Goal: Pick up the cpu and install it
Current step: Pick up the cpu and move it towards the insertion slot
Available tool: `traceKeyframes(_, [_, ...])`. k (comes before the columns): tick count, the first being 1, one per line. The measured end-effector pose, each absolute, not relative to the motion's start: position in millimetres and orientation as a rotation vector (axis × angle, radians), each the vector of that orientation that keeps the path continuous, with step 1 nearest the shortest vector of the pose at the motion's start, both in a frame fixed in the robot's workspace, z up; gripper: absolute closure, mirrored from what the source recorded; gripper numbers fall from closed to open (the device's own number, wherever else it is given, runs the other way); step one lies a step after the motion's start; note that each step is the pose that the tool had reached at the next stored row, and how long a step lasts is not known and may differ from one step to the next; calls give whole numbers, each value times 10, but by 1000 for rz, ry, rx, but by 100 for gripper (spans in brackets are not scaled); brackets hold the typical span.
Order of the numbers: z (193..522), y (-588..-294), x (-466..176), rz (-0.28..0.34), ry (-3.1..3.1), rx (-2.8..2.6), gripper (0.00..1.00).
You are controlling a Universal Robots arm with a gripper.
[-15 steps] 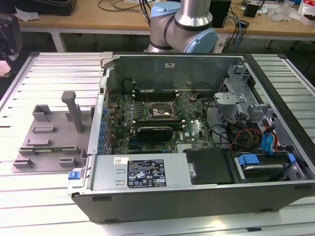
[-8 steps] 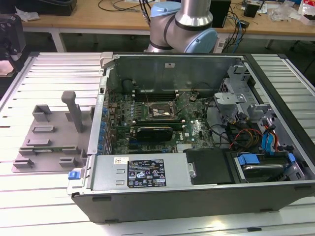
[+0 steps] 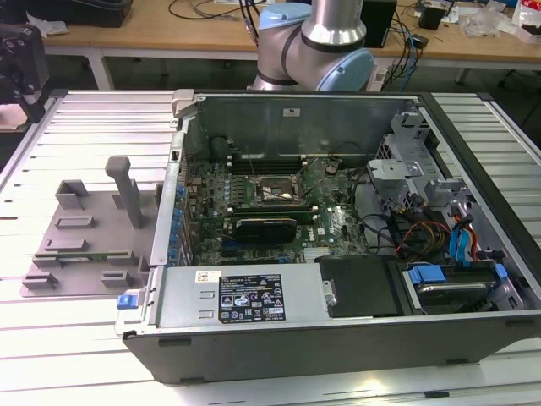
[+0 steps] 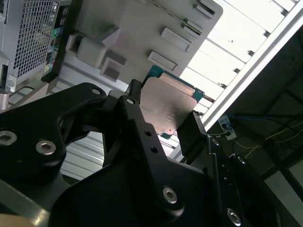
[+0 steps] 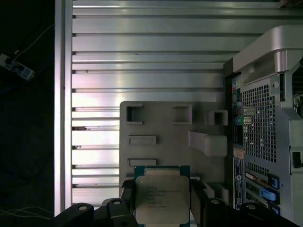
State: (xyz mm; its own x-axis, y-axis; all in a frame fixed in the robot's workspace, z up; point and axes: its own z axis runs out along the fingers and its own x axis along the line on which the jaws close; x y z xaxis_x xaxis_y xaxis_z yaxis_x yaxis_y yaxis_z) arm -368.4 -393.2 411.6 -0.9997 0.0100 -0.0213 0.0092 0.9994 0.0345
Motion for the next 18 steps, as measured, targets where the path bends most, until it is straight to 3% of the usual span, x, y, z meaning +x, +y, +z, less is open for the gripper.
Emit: traceKeyframes(18, [4117,-3932,-3557,54,3120,15,45])
